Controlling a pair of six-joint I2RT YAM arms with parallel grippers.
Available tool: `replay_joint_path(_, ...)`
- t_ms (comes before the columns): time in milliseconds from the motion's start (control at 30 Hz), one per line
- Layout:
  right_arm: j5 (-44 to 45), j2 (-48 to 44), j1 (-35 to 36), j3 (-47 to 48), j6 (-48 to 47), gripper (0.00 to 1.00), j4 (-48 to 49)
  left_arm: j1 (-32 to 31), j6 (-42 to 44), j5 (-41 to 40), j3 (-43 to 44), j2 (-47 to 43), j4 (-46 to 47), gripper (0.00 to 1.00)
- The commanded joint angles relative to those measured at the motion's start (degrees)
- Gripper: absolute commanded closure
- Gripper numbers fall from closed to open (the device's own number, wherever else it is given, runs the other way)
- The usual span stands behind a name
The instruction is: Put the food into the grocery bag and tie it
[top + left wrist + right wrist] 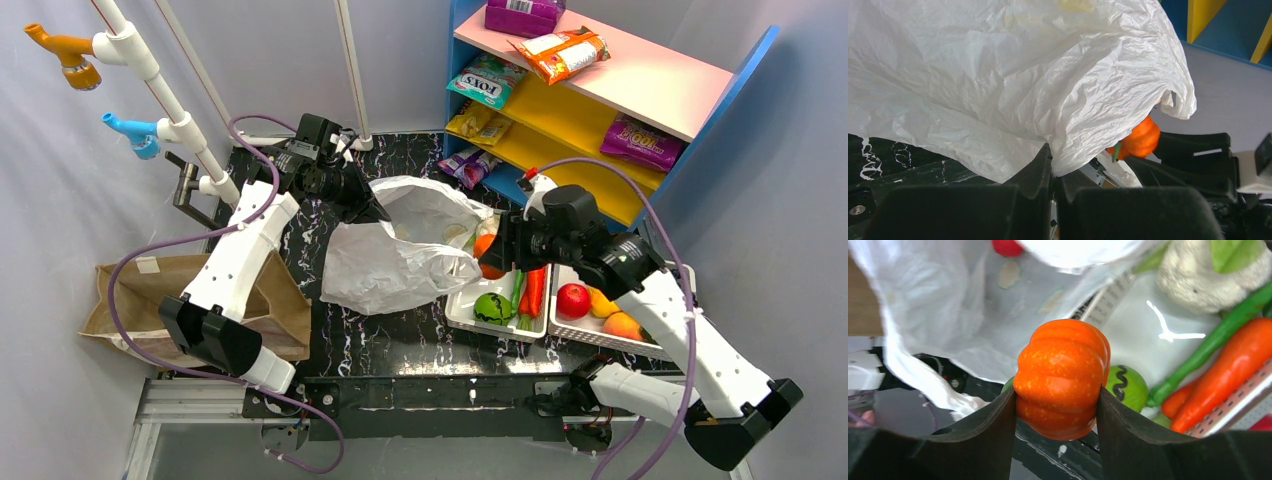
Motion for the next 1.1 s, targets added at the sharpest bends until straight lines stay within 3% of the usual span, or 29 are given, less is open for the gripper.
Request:
replay_joint_path(0,-5.5,-1.8,0.3,5.0,-0.1,0.76,4.2,0.3,-0.3,1.3,-0.7,-1.2,-0.1,1.0)
replay_joint_path(567,-11.4,12.4,0.9,17.7,1.2,0.76,10.8,0.3,0.8,5.0,-0.9,-1.8,0.3,1.0)
replay_joint_path(1067,-9.1,22.1,3.1,23.0,2.4,0.74,12.2,0.3,1.3,7.1,-0.9,-1.8,0.7,1.0)
